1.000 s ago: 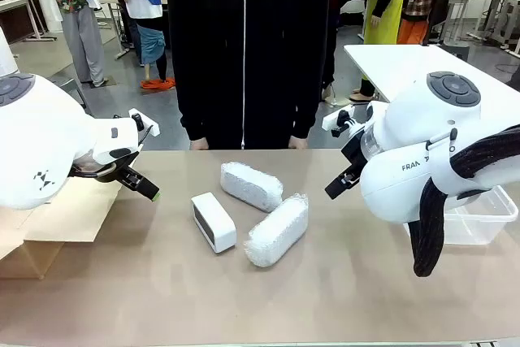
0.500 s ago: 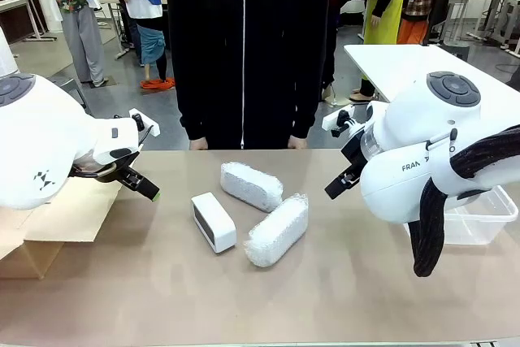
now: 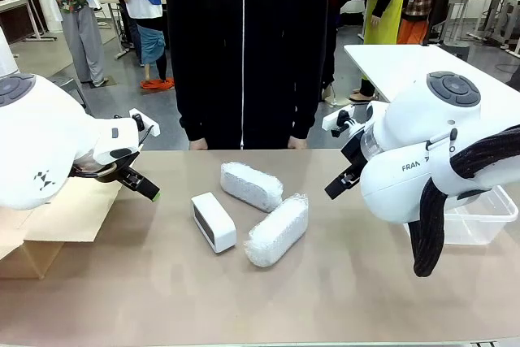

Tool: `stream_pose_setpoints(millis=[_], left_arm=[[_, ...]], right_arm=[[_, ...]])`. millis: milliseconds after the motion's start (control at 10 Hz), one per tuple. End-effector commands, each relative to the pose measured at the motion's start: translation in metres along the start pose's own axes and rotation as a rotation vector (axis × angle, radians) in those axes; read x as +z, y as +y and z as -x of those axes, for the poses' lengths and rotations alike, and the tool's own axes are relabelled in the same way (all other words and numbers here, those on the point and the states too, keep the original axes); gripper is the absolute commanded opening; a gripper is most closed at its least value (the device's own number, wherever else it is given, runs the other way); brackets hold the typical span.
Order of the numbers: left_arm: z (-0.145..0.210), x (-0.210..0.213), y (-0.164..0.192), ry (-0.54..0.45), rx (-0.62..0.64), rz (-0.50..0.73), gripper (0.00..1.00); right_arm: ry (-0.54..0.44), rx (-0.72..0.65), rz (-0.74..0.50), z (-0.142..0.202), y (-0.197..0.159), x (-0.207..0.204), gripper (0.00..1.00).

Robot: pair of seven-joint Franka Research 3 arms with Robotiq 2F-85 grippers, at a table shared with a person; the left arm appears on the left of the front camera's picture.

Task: Separate and place wrapped and unwrapped clocks.
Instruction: Pick up the Digital clock indicated by the person.

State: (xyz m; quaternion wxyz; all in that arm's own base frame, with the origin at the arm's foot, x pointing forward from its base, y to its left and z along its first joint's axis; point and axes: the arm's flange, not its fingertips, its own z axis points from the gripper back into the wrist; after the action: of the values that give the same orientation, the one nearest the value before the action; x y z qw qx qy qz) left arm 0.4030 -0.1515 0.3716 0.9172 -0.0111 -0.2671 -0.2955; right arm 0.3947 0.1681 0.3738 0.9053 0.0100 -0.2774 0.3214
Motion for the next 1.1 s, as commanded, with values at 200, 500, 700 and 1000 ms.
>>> stream_pose_setpoints(millis=[200, 500, 700, 1000], left_arm=[[-0.006, 0.019, 0.006, -0.021, -0.029, 0.025, 1.0], [-0.005, 0.078, 0.03, -0.046, -0.034, 0.151, 1.0], [0.005, 0.113, 0.036, -0.071, -0.064, 0.267, 1.0], [0.022, 0.149, 0.034, -0.159, -0.114, 0.369, 1.0]], right_arm=[[-0.028, 0.025, -0.078, -0.007, -0.003, 0.02, 1.0], [-0.029, 0.123, -0.246, -0.014, -0.017, 0.082, 1.0], [-0.055, 0.194, -0.332, -0.01, -0.022, 0.116, 1.0], [-0.134, 0.246, -0.405, 0.0, -0.02, 0.144, 1.0]])
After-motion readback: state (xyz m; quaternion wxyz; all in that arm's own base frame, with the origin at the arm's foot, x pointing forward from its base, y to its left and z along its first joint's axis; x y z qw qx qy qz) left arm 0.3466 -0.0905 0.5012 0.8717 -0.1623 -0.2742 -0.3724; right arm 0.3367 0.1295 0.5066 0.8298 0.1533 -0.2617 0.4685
